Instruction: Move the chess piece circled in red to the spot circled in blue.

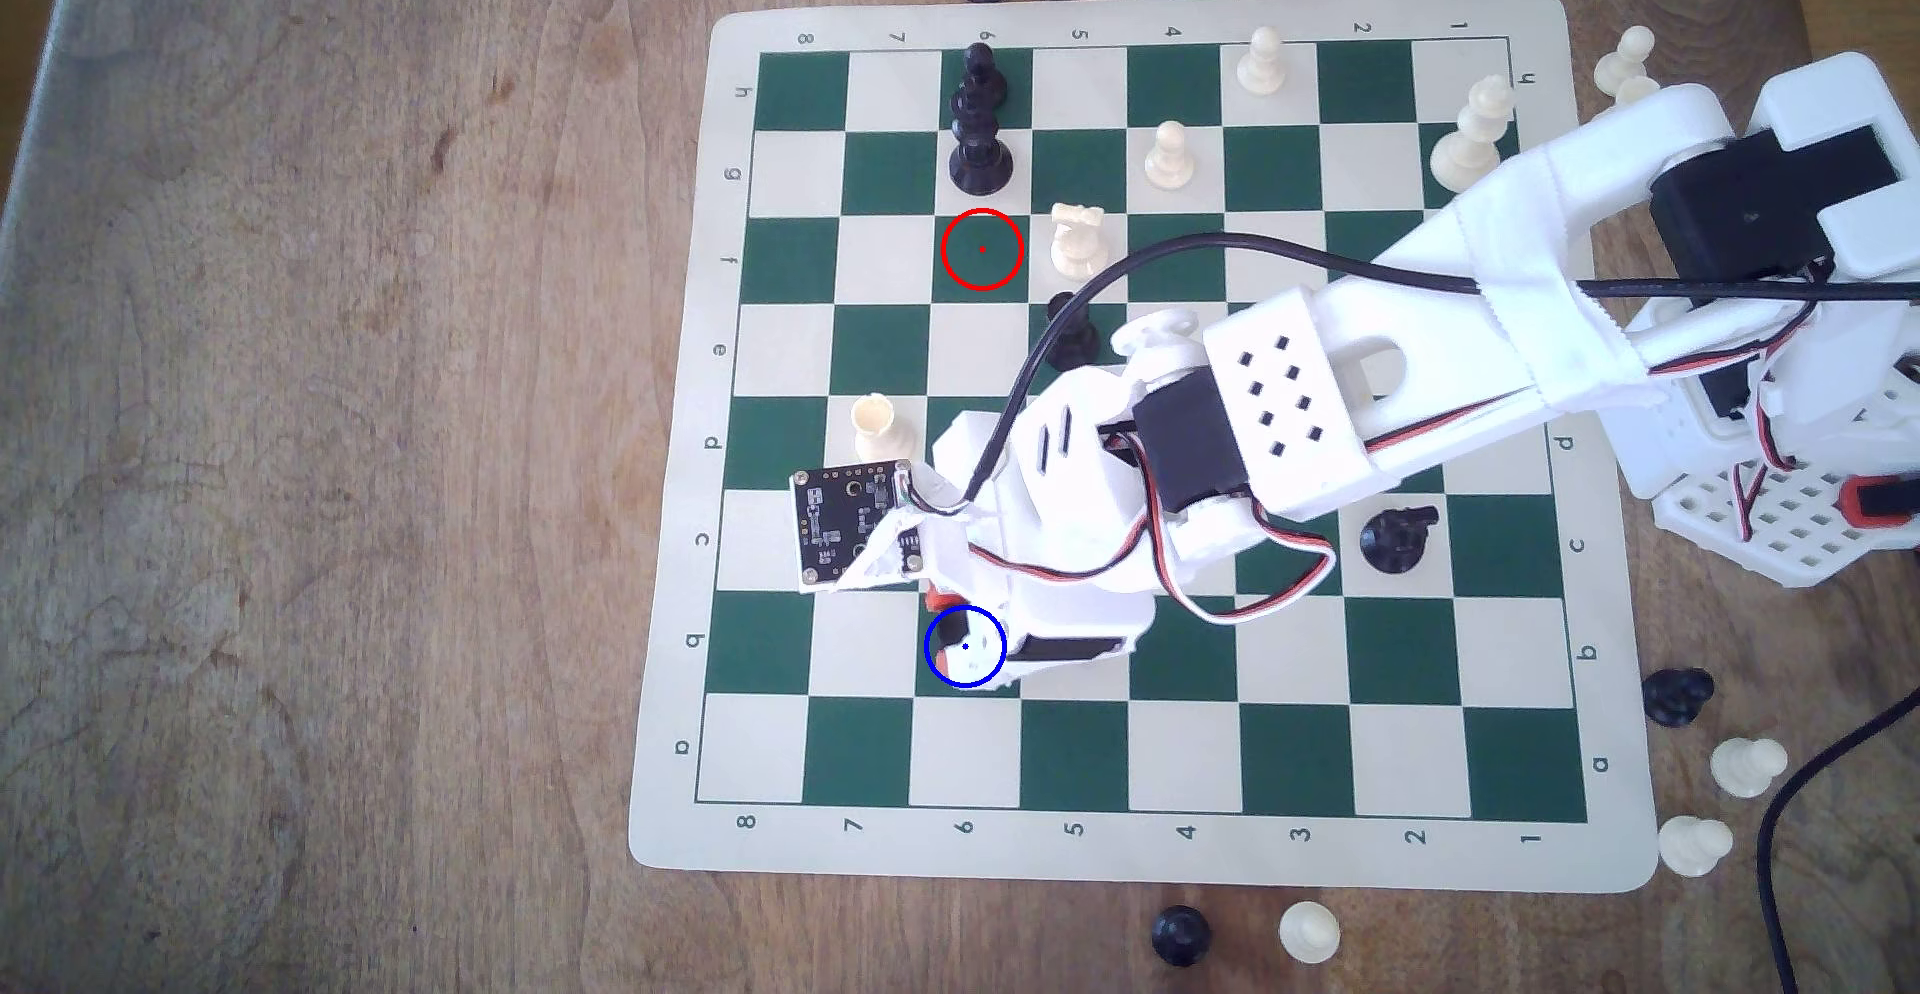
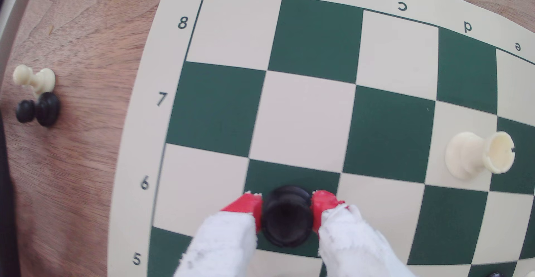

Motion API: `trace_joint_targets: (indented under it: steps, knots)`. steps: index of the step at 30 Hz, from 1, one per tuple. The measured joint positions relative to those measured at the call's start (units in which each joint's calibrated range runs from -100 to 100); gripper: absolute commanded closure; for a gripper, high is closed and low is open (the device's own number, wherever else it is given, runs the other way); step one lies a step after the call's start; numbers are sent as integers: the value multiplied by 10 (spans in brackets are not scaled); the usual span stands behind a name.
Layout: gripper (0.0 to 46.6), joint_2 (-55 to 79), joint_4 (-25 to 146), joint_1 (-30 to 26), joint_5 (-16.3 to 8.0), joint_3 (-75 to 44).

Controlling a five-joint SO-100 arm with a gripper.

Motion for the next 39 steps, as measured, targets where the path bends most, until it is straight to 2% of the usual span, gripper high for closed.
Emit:
trace_joint_targets:
  steps: [8,16,24,25,26,29,30,33,39]
  knots:
    - [259,1,25,5,1,1]
    - [266,-42,81,11,0,14]
    - [290,-212,83,6,4,167]
    - [299,-237,83,0,5,192]
    - [344,-260,83,-6,6,212]
    - [394,-337,62,-3,8,265]
    - [440,-358,45,2,10,285]
    - [464,-445,-82,28,21,403]
    - [464,-607,-363,58,28,675]
